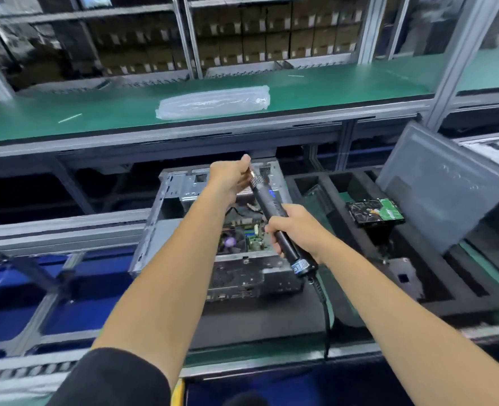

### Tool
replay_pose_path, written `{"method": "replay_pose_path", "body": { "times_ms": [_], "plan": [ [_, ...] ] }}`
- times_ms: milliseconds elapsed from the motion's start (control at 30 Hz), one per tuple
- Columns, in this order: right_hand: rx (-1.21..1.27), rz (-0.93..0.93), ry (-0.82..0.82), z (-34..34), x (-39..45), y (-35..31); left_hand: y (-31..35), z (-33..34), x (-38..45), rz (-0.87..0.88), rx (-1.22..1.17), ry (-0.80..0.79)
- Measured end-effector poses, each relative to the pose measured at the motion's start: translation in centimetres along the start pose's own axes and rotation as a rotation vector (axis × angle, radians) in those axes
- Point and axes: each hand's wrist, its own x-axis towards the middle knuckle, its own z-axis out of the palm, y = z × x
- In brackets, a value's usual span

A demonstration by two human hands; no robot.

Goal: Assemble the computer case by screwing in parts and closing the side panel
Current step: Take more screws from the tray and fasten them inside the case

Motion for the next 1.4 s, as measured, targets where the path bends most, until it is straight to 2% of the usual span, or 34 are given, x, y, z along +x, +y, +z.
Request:
{"method": "replay_pose_path", "body": {
  "times_ms": [100, 200, 333, 500, 733, 767, 867, 933, 1000, 1133, 1200, 1400],
  "plan": [
    [-0.037, 0.010, 0.027, 4.0, -1.1, 0.5, -0.2, -3.7, -1.2, -0.031, 0.073, -0.041],
    [-0.037, 0.009, 0.067, 7.3, -2.3, 0.8, -0.7, -6.2, -2.8, -0.082, 0.020, -0.030],
    [0.007, 0.035, 0.098, 10.3, -3.8, 1.7, -1.5, -8.5, -5.4, -0.112, 0.026, -0.127],
    [0.065, 0.042, 0.091, 11.5, -5.9, 2.8, -2.0, -9.9, -7.8, -0.045, 0.218, -0.183],
    [0.133, 0.076, 0.037, 11.2, -10.3, 5.2, -3.6, -10.1, -10.4, -0.039, 0.430, -0.294],
    [0.135, 0.090, 0.031, 11.1, -10.9, 5.6, -3.9, -10.2, -10.5, 0.007, 0.456, -0.270],
    [0.130, 0.147, 0.018, 11.1, -12.8, 7.4, -4.5, -10.5, -10.5, 0.240, 0.517, -0.061],
    [0.120, 0.194, 0.008, 11.3, -13.9, 8.8, -5.1, -10.6, -10.5, 0.360, 0.684, -0.028],
    [0.120, 0.239, -0.012, 11.7, -14.7, 10.2, -6.1, -10.9, -10.5, 0.433, 0.950, -0.094],
    [0.112, 0.326, -0.016, 12.9, -15.1, 12.5, -7.9, -12.3, -10.3, 0.389, 1.309, -0.283],
    [0.086, 0.353, -0.004, 13.5, -14.7, 13.1, -8.6, -12.8, -10.2, 0.373, 1.398, -0.328],
    [0.082, 0.381, 0.041, 14.4, -12.9, 13.2, -9.2, -12.7, -10.0, 0.390, 1.471, -0.279]
  ]
}}
